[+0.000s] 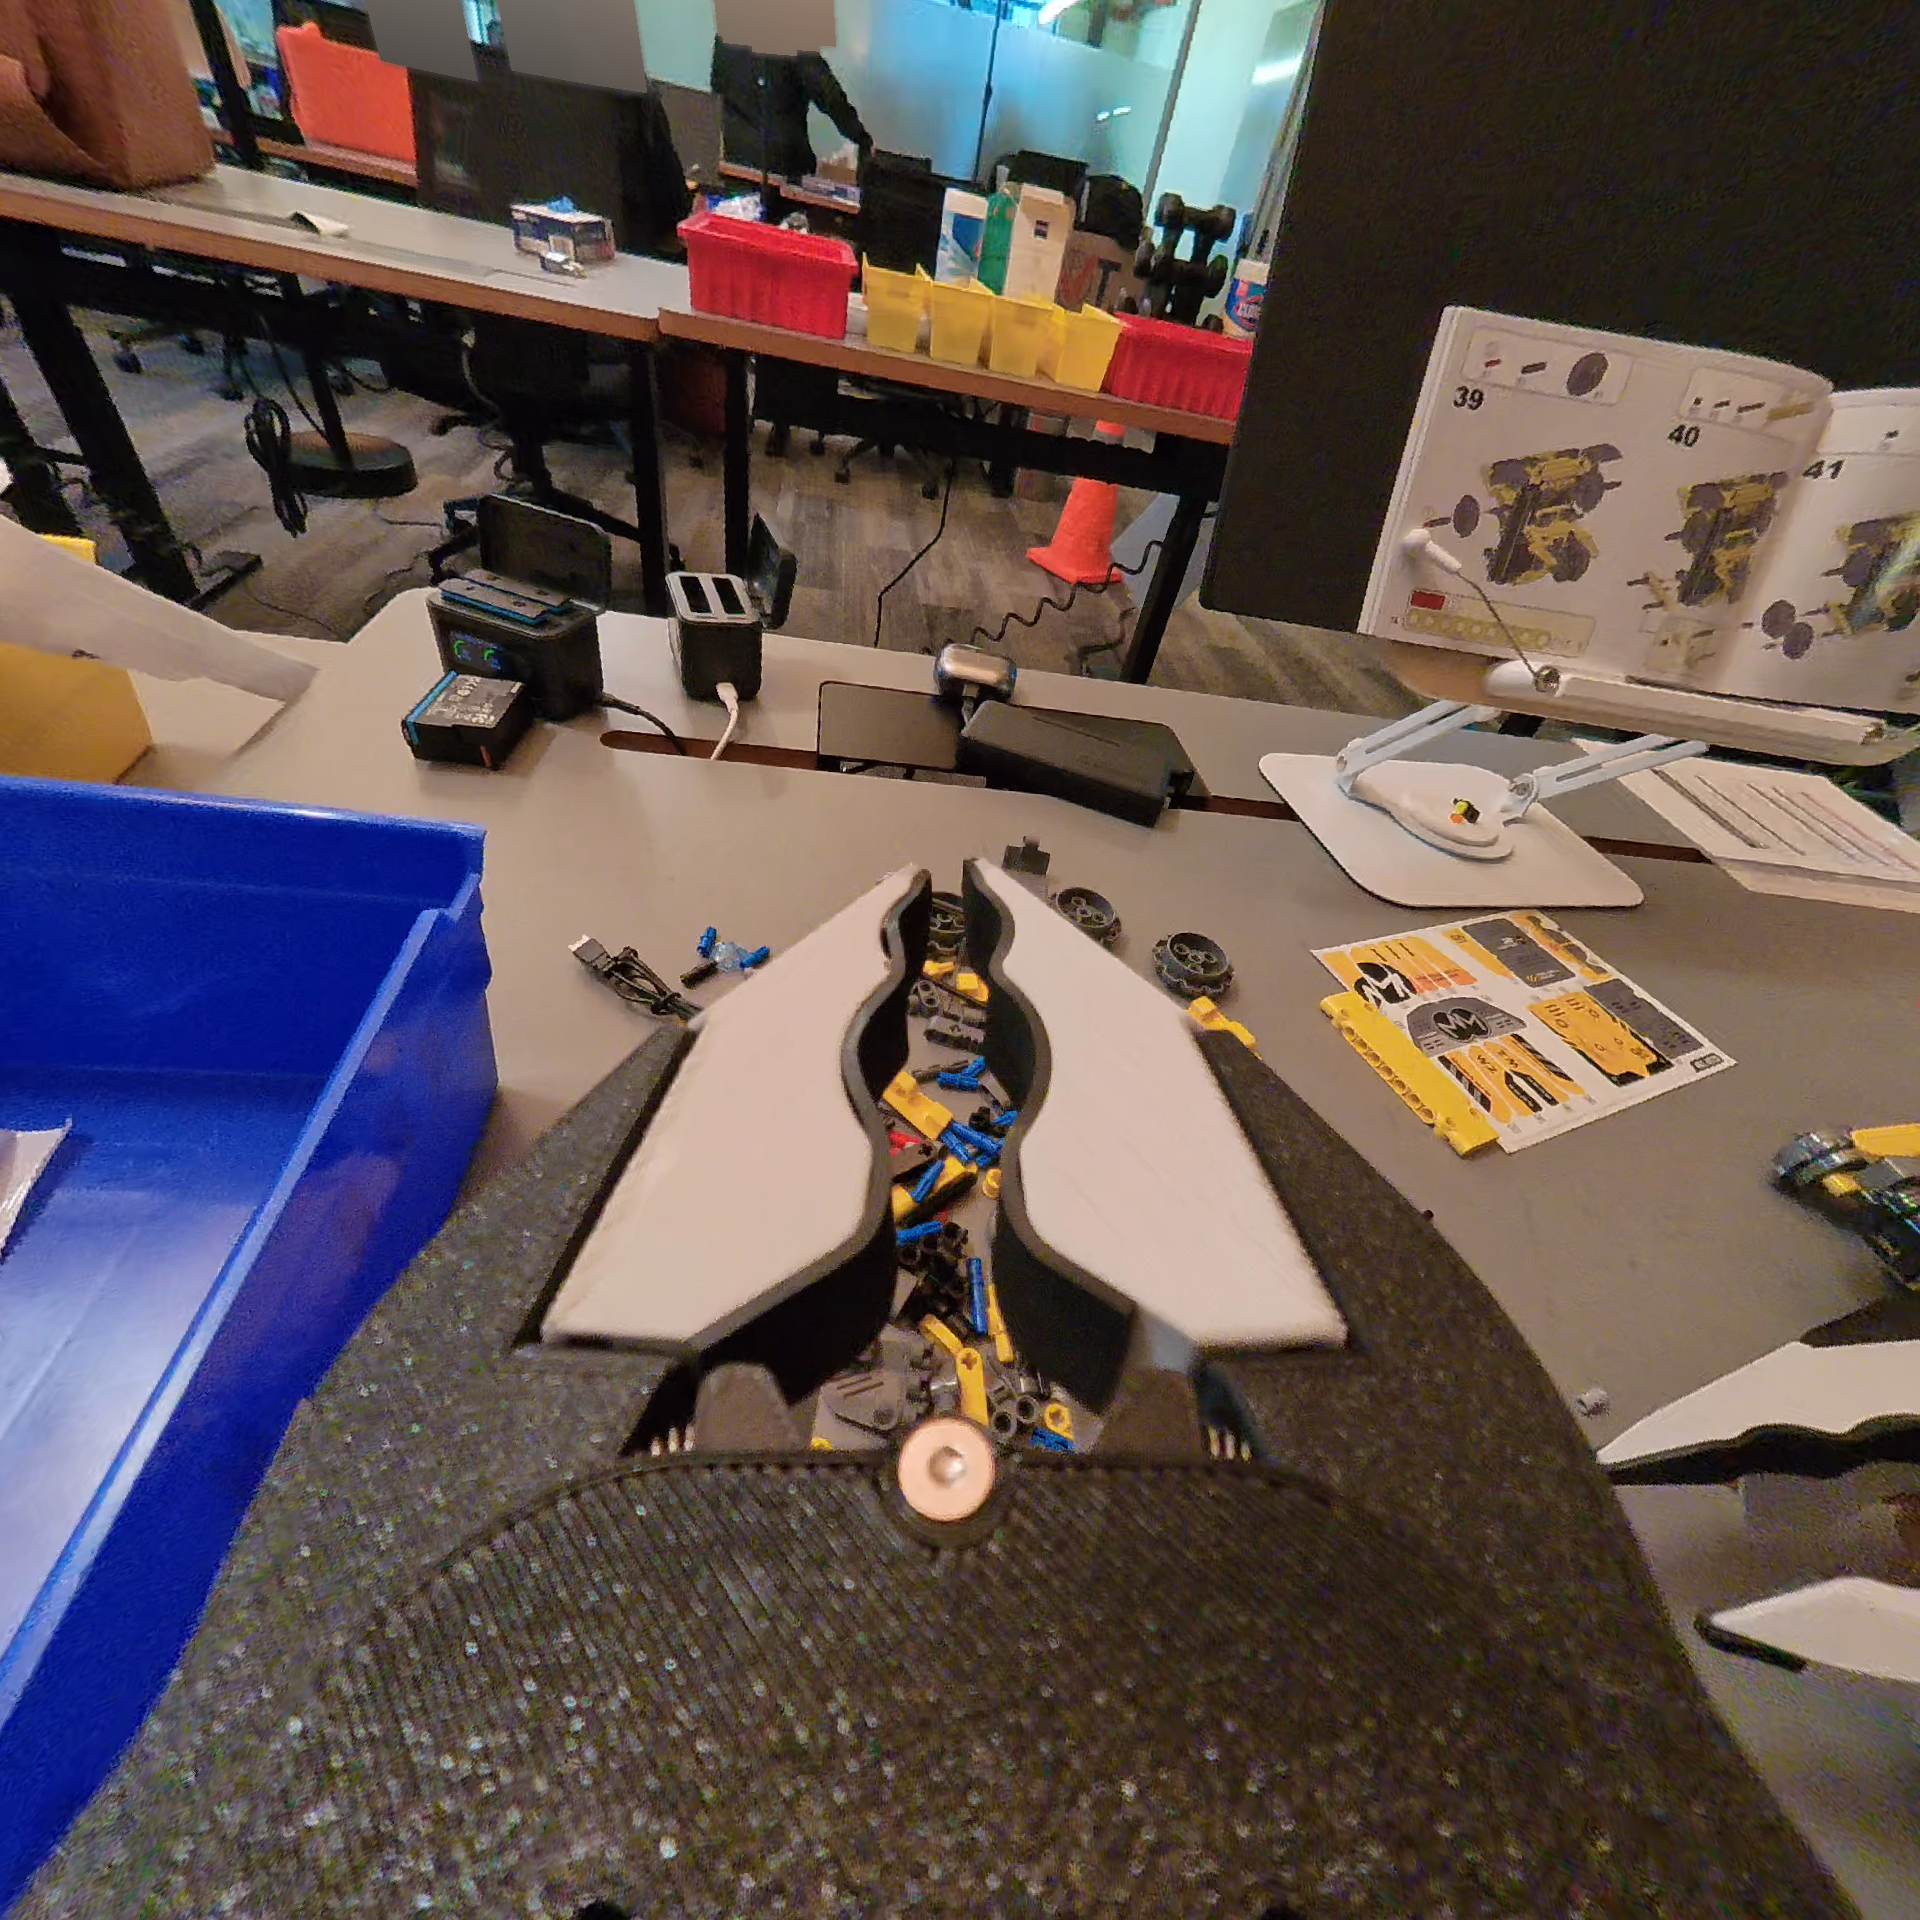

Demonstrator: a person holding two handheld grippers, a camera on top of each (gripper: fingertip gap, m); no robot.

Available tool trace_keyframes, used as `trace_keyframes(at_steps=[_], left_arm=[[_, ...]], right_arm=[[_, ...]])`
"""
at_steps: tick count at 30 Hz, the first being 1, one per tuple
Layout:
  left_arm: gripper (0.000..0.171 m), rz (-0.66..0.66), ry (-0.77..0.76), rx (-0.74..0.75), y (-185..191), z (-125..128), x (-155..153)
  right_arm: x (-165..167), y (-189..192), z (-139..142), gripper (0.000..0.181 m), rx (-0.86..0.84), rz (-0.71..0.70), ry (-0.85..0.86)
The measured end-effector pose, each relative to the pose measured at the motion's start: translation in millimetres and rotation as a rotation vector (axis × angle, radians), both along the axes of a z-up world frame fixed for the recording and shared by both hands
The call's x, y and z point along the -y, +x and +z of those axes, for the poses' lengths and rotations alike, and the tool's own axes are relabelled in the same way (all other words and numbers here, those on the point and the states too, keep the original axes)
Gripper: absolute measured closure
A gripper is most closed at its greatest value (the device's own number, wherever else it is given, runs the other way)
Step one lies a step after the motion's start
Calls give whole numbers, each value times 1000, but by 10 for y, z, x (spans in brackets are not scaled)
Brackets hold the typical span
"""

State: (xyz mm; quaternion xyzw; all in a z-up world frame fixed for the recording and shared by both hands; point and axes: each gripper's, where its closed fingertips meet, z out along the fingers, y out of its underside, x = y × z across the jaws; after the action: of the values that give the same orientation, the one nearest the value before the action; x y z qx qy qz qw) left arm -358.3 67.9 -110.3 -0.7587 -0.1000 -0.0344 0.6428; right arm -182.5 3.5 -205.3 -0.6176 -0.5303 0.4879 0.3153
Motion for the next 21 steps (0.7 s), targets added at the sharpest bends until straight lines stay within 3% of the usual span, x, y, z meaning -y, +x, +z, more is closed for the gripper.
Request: trace_keyframes(at_steps=[11,21], left_arm=[[166,59,2,-61,-38,35,5],[162,82,-11,-105,-35,32,-7]], right_arm=[[13,8,15,172,-10,2,19],[43,6,1,170,0,13,43]])
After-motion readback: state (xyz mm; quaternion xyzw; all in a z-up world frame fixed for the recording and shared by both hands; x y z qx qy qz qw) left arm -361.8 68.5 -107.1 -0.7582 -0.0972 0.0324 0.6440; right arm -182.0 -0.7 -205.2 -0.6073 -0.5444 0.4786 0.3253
